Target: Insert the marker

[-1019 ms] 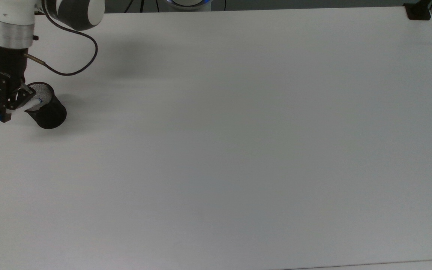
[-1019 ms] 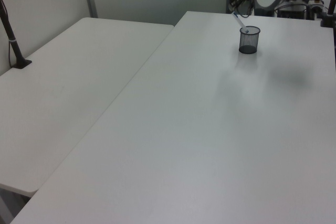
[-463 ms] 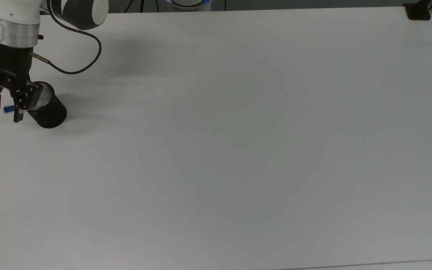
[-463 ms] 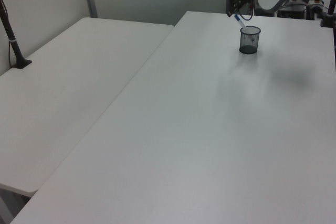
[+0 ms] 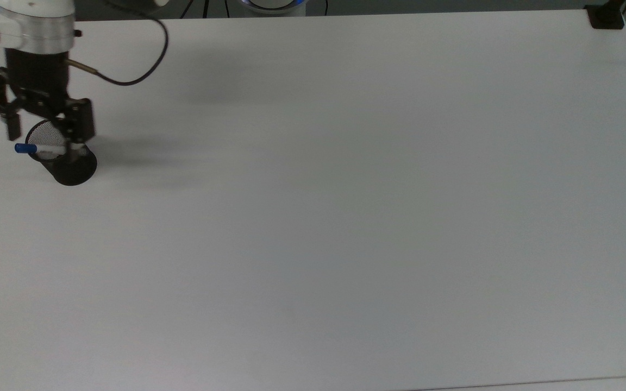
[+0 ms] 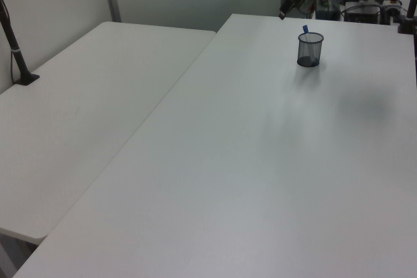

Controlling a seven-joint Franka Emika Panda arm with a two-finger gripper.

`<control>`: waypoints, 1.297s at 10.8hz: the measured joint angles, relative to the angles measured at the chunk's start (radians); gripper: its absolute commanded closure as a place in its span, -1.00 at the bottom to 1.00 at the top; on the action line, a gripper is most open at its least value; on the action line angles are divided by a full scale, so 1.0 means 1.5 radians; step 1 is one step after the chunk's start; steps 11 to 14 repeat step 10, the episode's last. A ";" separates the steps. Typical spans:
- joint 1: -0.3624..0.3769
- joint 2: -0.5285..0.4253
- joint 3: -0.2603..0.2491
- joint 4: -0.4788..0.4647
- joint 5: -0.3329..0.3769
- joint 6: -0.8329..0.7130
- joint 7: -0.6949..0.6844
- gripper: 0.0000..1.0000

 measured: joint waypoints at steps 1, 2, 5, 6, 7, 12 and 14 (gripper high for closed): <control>0.017 -0.006 0.019 0.018 0.002 -0.073 0.000 -1.00; 0.048 -0.011 0.029 0.041 0.005 -0.154 0.000 -1.00; 0.142 -0.036 0.033 0.112 0.047 -0.360 0.002 -1.00; 0.163 -0.057 0.034 0.121 0.054 -0.427 0.002 -1.00; 0.184 -0.078 0.034 0.123 0.057 -0.483 0.002 -1.00; 0.242 -0.121 0.031 0.123 0.057 -0.574 0.083 -1.00; 0.242 -0.121 0.031 0.123 0.057 -0.574 0.083 -1.00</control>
